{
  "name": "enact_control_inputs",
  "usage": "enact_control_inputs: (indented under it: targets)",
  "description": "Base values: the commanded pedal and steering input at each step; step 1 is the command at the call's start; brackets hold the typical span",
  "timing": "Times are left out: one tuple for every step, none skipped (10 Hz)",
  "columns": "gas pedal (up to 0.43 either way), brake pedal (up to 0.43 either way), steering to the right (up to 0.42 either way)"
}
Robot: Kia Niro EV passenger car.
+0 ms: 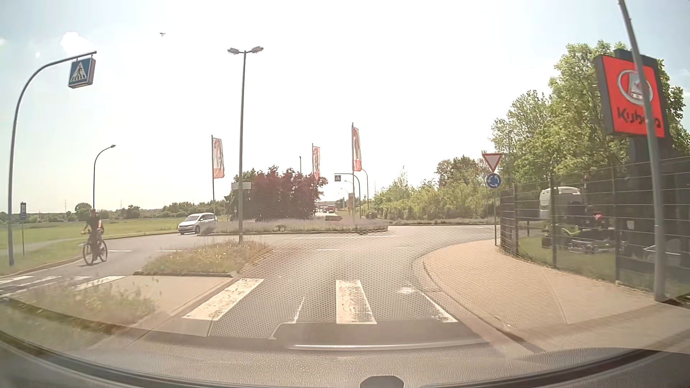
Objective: Follow the waypoints while adhering to traffic rules and regulations
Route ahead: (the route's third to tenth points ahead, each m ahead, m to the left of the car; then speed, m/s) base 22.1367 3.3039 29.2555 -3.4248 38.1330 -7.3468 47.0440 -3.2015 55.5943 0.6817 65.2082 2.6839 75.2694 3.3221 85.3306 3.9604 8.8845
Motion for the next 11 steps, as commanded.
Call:
enact_control_inputs:
  targets:
    - [0.0, 0.25, -0.004]
    - [0.0, 0.262, -0.004]
    - [0.0, 0.268, -0.002]
    - [0.0, 0.274, -0.001]
    - [0.0, 0.28, -0.001]
    - [0.0, 0.287, -0.001]
    - [0.0, 0.287, 0.0]
    - [0.0, 0.287, 0.003]
    - [0.0, 0.287, 0.009]
    - [0.0, 0.287, 0.013]
    - [0.0, 0.287, 0.017]
